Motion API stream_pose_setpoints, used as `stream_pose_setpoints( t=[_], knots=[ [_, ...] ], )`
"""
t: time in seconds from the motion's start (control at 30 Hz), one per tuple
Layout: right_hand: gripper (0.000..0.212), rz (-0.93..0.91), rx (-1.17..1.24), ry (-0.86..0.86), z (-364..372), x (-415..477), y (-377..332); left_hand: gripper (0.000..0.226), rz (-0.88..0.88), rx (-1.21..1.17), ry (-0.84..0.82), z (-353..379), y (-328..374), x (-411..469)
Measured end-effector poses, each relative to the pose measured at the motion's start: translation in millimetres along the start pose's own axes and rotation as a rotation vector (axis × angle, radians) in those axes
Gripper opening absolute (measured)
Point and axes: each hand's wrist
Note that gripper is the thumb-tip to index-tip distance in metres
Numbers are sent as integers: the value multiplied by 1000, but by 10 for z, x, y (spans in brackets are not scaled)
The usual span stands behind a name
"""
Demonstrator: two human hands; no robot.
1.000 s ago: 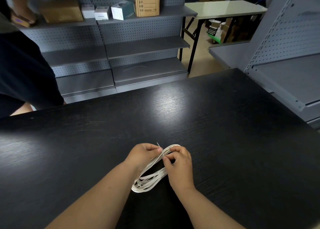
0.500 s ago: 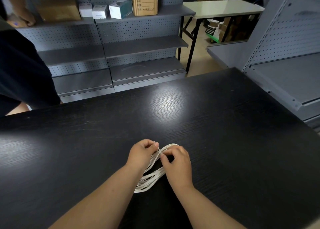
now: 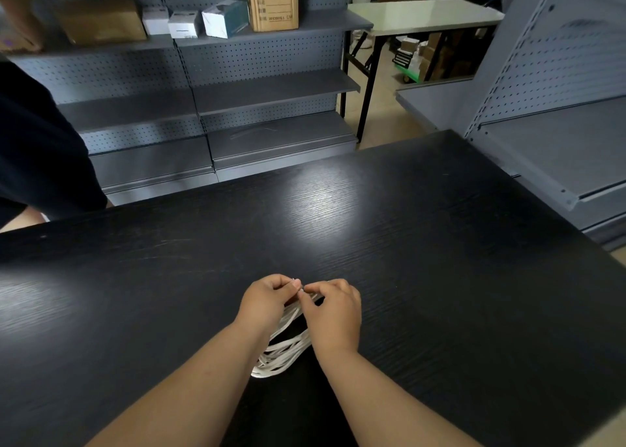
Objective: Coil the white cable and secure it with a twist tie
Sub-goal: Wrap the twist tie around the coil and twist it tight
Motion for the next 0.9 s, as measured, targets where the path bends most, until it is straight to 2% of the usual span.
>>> stream_pose_setpoints(
  t=[0.4,0.9],
  knots=[
    [16,-29,-113,38,-10,-31,-74,17,-20,-5,7,19,13,11],
    [18,-54,-109,18,-21,-28,-47,18,-59,-20,28,2,16,5]
  ],
)
Point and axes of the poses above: each hand's wrist, its own x-axis towards the middle knuckle, its own z-axis out of the palm, y = z × x
